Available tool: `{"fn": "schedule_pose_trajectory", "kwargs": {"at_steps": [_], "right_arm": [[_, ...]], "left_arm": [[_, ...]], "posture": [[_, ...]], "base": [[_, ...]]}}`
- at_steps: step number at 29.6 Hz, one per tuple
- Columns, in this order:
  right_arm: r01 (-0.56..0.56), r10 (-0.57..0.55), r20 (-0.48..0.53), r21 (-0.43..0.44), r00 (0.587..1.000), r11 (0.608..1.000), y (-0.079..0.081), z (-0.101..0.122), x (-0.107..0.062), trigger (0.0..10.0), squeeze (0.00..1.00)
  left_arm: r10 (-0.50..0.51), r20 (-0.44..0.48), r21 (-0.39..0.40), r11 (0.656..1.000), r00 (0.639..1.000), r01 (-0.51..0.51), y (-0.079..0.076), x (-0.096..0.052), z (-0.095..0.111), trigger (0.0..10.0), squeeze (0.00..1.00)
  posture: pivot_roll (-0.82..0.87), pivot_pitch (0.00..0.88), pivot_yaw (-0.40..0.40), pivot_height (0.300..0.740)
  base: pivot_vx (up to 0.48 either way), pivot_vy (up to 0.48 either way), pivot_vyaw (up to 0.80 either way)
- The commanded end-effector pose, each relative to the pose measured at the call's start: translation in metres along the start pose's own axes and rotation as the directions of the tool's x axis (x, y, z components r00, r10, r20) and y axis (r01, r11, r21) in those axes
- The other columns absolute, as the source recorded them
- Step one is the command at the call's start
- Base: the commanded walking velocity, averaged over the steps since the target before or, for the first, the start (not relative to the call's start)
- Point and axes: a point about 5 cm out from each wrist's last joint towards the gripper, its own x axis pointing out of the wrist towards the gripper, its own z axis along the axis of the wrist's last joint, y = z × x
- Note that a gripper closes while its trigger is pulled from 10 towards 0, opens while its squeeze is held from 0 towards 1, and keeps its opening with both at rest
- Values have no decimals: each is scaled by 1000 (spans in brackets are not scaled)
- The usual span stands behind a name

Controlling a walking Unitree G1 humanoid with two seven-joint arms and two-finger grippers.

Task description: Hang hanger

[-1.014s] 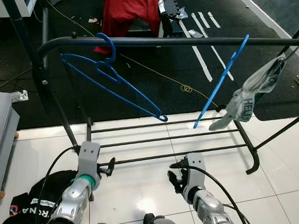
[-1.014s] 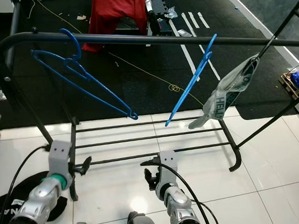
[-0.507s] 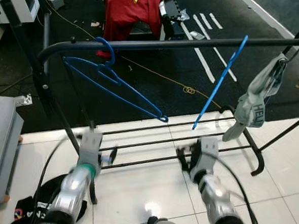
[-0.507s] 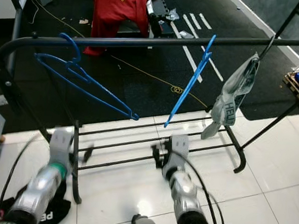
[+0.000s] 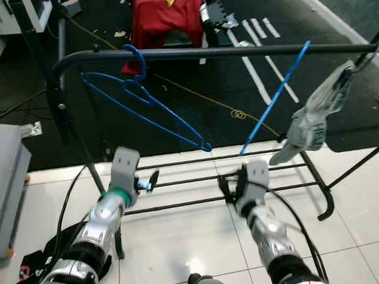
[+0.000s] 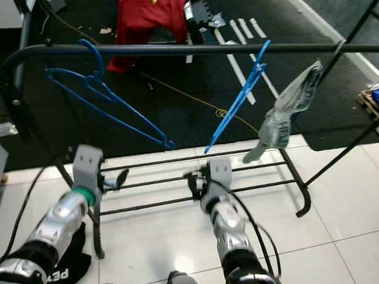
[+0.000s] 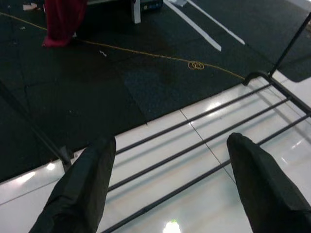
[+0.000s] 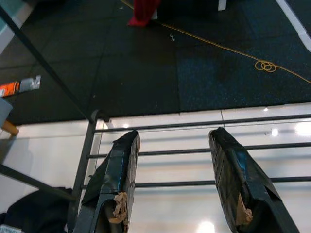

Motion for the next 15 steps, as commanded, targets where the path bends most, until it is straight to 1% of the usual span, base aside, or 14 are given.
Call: {"fn": "schedule_pose_trajectory", "kwargs": {"at_steps": [1, 3, 5, 6, 8, 9, 11, 14, 15], "right_arm": [[18, -16, -62, 31, 998, 999, -3, -21, -12, 10000, 0], [9, -5, -109, 31, 994, 999, -1, -35, -20, 10000, 0], [-3, 9, -197, 33, 980, 999, 3, -61, -38, 10000, 0], [-3, 9, -197, 33, 980, 999, 3, -61, -38, 10000, 0], [-5, 15, -252, 42, 968, 999, 7, -79, -51, 10000, 0], [-4, 16, -264, 46, 964, 999, 8, -83, -54, 10000, 0], [-5, 18, -269, 49, 963, 999, 9, -85, -55, 10000, 0], [-12, 24, -256, 48, 966, 999, 10, -79, -49, 10000, 0], [-20, 29, -238, 43, 971, 999, 10, -73, -44, 10000, 0]], "left_arm": [[28, -94, -26, 999, 995, -31, 5, -15, -27, 10000, 0], [38, -151, -4, 999, 988, -39, 8, -27, -44, 10000, 0], [40, -219, 14, 999, 975, -38, 9, -47, -68, 10000, 0], [40, -219, 14, 999, 975, -38, 9, -47, -68, 10000, 0], [45, -260, 19, 999, 965, -41, 9, -62, -83, 10000, 0], [48, -270, 20, 999, 962, -44, 10, -65, -87, 10000, 0], [50, -275, 20, 999, 960, -46, 10, -66, -89, 10000, 0], [47, -261, 17, 999, 964, -44, 8, -59, -82, 10000, 0], [44, -243, 16, 999, 969, -42, 7, -53, -76, 10000, 0]], "posture": [[-46, 97, 31, 740], [-49, 100, 30, 740], [-47, 101, 27, 740], [-47, 101, 27, 740], [-47, 100, 24, 740], [-47, 100, 24, 740], [-45, 97, 22, 740], [-43, 92, 22, 740], [-44, 90, 21, 740]], "base": [[0, 0, 0], [0, 0, 0], [0, 0, 0], [0, 0, 0], [0, 0, 0], [0, 0, 0], [0, 0, 0], [0, 0, 0], [0, 0, 0]]}}
